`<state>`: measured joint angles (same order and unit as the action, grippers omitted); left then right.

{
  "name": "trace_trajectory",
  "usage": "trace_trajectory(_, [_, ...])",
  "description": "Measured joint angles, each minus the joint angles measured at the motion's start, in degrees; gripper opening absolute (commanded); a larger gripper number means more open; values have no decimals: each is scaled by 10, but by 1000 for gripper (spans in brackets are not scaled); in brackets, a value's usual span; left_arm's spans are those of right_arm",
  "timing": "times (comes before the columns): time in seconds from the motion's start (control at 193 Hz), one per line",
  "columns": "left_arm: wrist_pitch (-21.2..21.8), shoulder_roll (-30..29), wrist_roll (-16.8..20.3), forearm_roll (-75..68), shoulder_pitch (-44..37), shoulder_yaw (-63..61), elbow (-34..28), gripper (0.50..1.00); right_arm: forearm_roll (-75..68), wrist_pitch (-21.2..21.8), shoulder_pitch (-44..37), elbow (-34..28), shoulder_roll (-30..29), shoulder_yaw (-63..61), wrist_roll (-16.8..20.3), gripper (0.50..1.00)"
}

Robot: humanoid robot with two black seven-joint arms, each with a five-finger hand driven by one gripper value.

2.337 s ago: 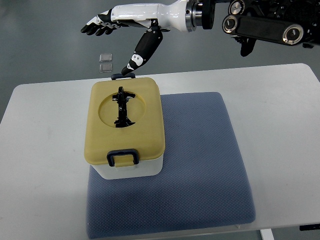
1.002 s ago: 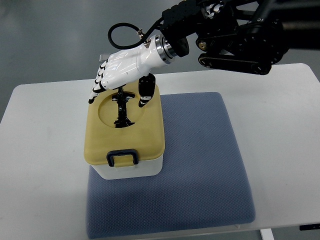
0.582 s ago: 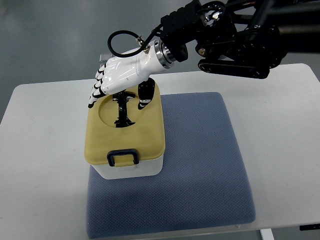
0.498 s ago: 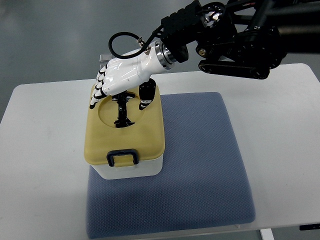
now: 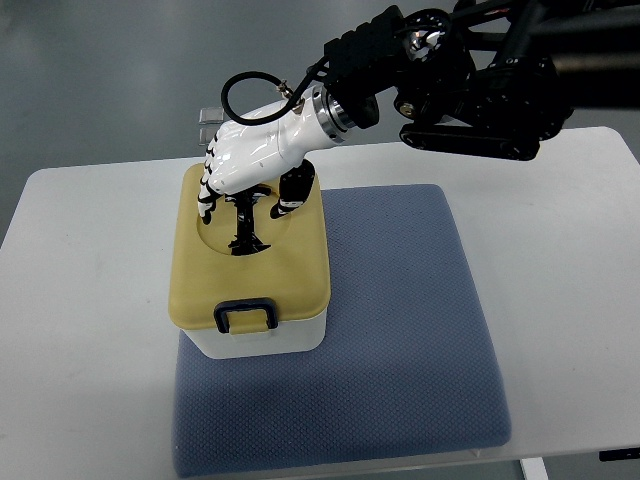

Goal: Open white storage box with right hand
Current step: 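Lower the right hand onto the black lid handle and close fingers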

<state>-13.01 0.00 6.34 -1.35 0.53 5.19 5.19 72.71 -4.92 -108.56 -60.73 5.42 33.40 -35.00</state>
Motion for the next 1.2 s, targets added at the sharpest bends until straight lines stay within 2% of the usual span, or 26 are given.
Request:
trace_trajectory(0.41, [0,0,0,0,0,0,0,1000,19,-8,-2,3,-10,6,0,625])
trace_trajectory(0.639, [0,0,0,0,0,0,0,1000,26,-23,-5,5,-14,6,0,592])
trace_trajectory(0.878, [0,0,0,0,0,0,0,1000,27,-28,-6,5,-16,6,0,580])
trace_trajectory(1.013, [0,0,0,0,0,0,0,1000,29,-29,-6,6,-21,6,0,545])
trace_trajectory(1.08, [0,0,0,0,0,0,0,1000,34,-29,-6,7,-22,6,0,502])
trace_trajectory(1.199, [0,0,0,0,0,0,0,1000,43,-36,-6,8,-22,4,0,500])
